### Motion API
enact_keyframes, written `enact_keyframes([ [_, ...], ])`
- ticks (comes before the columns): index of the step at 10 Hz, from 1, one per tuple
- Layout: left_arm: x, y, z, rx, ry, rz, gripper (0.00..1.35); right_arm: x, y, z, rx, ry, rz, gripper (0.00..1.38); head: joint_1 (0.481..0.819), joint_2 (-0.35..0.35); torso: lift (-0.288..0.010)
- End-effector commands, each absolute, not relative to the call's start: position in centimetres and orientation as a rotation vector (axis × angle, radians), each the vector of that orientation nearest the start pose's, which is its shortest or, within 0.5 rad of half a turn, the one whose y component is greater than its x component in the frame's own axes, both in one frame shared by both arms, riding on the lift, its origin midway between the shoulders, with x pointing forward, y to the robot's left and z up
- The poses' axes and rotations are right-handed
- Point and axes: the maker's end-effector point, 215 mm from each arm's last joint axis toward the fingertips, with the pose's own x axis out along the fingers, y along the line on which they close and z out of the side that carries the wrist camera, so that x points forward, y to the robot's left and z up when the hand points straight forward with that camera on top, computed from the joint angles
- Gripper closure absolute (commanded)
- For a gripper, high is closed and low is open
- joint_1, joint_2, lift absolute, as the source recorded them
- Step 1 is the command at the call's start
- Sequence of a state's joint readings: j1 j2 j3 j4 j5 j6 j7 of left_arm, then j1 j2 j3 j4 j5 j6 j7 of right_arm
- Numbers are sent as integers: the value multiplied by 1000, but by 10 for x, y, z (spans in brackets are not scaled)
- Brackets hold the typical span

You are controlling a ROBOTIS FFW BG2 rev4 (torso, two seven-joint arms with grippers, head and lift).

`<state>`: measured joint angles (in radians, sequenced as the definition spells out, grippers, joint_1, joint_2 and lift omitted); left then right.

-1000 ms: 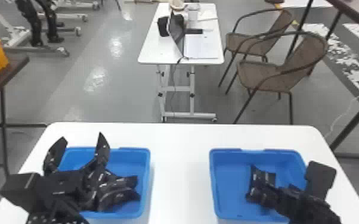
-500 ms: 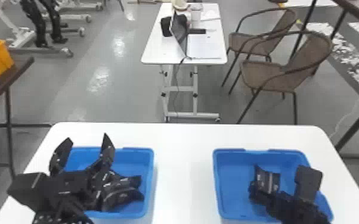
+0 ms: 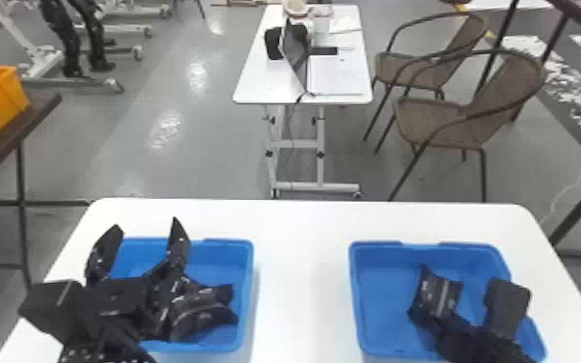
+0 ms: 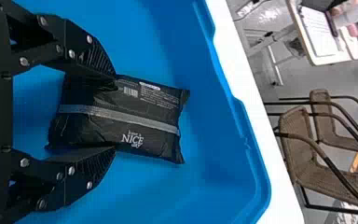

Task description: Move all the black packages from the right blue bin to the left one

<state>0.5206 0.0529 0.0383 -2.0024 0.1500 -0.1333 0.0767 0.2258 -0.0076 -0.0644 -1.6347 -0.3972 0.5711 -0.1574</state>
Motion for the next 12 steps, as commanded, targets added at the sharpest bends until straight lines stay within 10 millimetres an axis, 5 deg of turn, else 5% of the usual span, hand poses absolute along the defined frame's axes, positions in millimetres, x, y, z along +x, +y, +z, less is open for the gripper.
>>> enact_keyframes([
  [1, 436, 275, -332, -87, -42, 99, 252, 439, -231, -583, 409, 717, -135, 888, 695, 49, -42],
  [5, 436, 274, -332, -100, -47, 99, 252, 442, -215, -544, 498, 641, -96, 897, 695, 63, -42],
  [8, 440, 278, -328, -181, -54, 112, 246, 436, -184, -486, 505, 601, 96, 897, 695, 88, -42],
  [10, 451, 267, -348, -374, 26, 87, 245, 474, -158, -442, 377, 541, 318, 897, 695, 127, -42],
  [12, 472, 234, -355, -505, 117, -53, 245, 506, -108, -416, 322, 515, 516, 897, 695, 144, -42],
])
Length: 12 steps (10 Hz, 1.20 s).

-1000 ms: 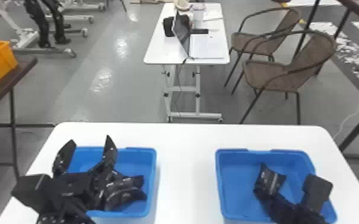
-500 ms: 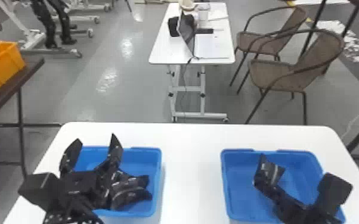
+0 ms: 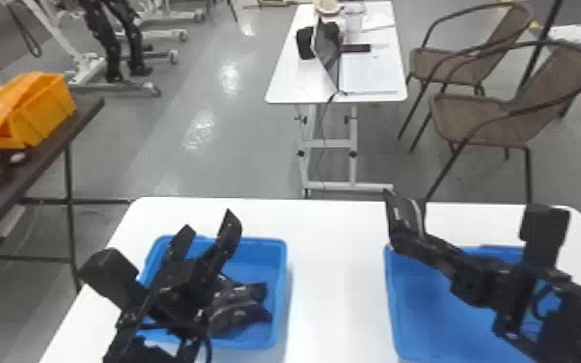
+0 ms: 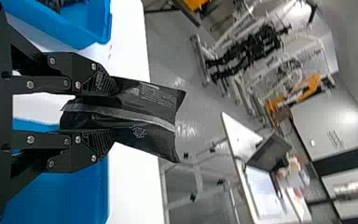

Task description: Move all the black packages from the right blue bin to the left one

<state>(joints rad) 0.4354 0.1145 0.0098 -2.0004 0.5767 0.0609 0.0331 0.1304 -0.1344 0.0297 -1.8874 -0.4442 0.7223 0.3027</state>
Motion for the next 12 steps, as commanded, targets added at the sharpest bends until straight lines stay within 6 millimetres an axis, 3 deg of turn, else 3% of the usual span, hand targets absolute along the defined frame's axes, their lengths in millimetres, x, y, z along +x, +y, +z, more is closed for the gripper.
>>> enact_keyframes([
  [1, 480, 216, -356, -527, 165, -134, 245, 513, -78, -407, 301, 513, 603, 897, 695, 145, -42],
  [3, 489, 190, -351, -528, 203, -257, 242, 517, -13, -393, 267, 512, 815, 897, 695, 159, -42],
  [5, 496, 172, -345, -525, 211, -328, 222, 505, 39, -389, 284, 525, 1002, 897, 695, 201, -42],
  [8, 501, 156, -343, -536, 224, -369, 105, 501, 63, -378, 257, 507, 1092, 897, 695, 234, -42],
  [11, 503, 123, -346, -582, 258, -448, 102, 494, 82, -375, 264, 518, 1149, 897, 695, 237, -42],
  [12, 504, 121, -347, -579, 262, -453, 173, 493, 85, -374, 262, 517, 1158, 897, 695, 229, -42],
])
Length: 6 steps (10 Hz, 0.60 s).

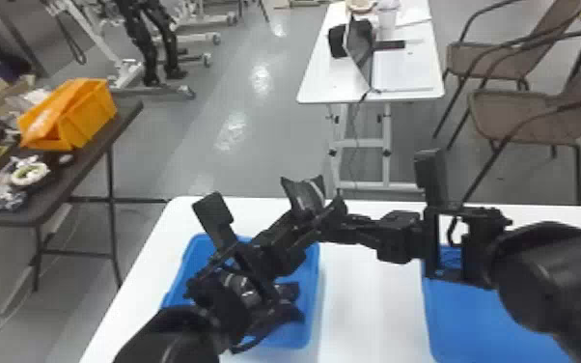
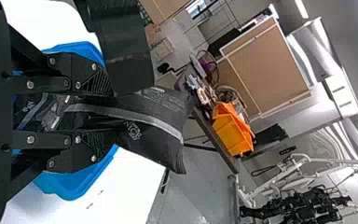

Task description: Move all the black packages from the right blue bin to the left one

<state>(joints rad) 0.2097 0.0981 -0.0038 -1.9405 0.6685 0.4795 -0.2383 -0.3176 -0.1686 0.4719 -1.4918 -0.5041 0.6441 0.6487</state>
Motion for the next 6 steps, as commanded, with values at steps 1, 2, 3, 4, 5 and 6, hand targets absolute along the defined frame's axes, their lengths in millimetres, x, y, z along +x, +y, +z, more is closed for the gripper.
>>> enact_keyframes([
  [1, 504, 123, -349, -574, 268, -450, 743, 492, 85, -375, 265, 519, 1159, 897, 695, 225, -42],
  [2, 504, 129, -351, -557, 270, -434, 1265, 493, 85, -375, 268, 517, 1160, 897, 695, 226, -42],
  [3, 505, 133, -351, -540, 253, -420, 1234, 492, 84, -375, 267, 518, 1160, 897, 695, 228, -42],
  [4, 506, 138, -346, -537, 227, -404, 1234, 493, 84, -375, 271, 515, 1160, 897, 695, 233, -42],
  [5, 507, 143, -343, -530, 203, -389, 1234, 492, 84, -376, 276, 518, 1161, 897, 695, 238, -42],
  [6, 508, 149, -340, -525, 182, -368, 1234, 492, 84, -376, 283, 514, 1161, 889, 695, 244, -42],
])
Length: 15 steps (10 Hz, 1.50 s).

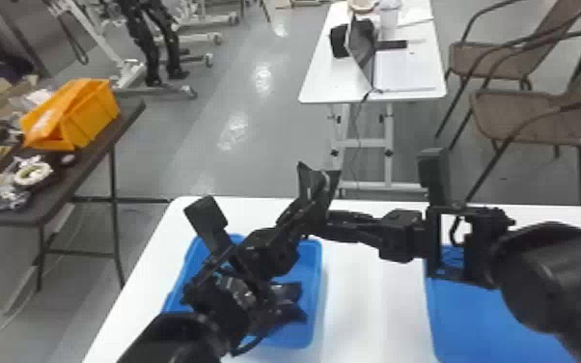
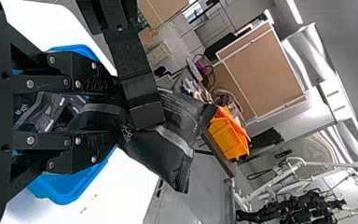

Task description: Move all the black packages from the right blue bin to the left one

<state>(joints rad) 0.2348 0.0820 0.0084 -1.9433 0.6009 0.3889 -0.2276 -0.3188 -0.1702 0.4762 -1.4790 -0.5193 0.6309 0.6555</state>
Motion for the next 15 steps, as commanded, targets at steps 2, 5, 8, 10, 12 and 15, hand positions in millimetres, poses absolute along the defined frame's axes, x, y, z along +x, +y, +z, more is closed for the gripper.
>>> enact_keyframes([
  [2, 509, 161, -336, -498, 148, -335, 1234, 493, 80, -376, 306, 507, 1155, 653, 695, 252, -42],
  [5, 499, 235, -334, -284, 35, -107, 1233, 517, 21, -374, 256, 387, 996, 328, 695, 274, -42],
  [8, 475, 267, -341, -117, 1, 27, 1233, 508, -86, -398, 239, 293, 642, 358, 695, 250, -42],
  [10, 449, 290, -363, 27, 45, 152, 1234, 491, -139, -416, 212, 287, 493, 372, 695, 213, -42],
  [12, 431, 302, -397, 179, 143, 198, 1197, 489, -146, -409, 195, 252, 457, 381, 695, 184, -42],
  [15, 435, 294, -372, 127, 29, 195, -2, 489, -146, -406, 188, 235, 454, 381, 695, 187, -42],
])
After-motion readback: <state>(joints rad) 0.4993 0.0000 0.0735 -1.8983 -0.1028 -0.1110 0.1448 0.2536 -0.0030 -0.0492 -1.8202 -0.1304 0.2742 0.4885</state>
